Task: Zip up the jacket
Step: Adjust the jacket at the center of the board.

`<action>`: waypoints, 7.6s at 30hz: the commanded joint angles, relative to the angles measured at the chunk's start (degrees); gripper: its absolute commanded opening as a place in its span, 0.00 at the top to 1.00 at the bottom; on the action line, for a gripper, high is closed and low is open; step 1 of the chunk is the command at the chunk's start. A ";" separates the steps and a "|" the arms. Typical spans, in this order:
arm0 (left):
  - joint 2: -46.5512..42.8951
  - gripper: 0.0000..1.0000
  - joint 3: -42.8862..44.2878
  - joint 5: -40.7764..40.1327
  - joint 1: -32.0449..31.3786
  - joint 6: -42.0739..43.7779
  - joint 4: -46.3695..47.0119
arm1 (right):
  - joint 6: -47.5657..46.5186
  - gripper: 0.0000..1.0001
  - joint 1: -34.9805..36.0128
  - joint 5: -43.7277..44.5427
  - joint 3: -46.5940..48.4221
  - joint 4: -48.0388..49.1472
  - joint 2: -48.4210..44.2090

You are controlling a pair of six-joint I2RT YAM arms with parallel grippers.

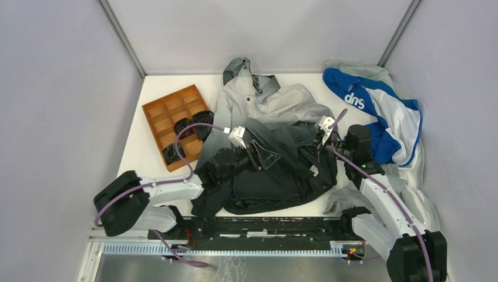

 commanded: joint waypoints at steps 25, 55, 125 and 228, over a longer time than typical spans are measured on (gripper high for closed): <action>33.35 0.57 5.74 3.99 -2.74 -2.81 34.33 | 1.09 1.00 -0.25 -1.53 0.82 2.53 -0.81; 26.38 0.98 16.84 54.97 17.22 -17.99 47.61 | -34.53 0.26 -4.76 -5.68 32.17 -48.04 0.88; 16.30 0.38 1.94 34.24 7.31 1.72 27.34 | -30.05 1.00 -4.68 -6.42 16.75 -41.31 -3.64; 33.55 0.52 49.96 21.63 26.41 10.65 -34.04 | -36.81 0.53 0.79 12.73 17.36 -32.71 24.42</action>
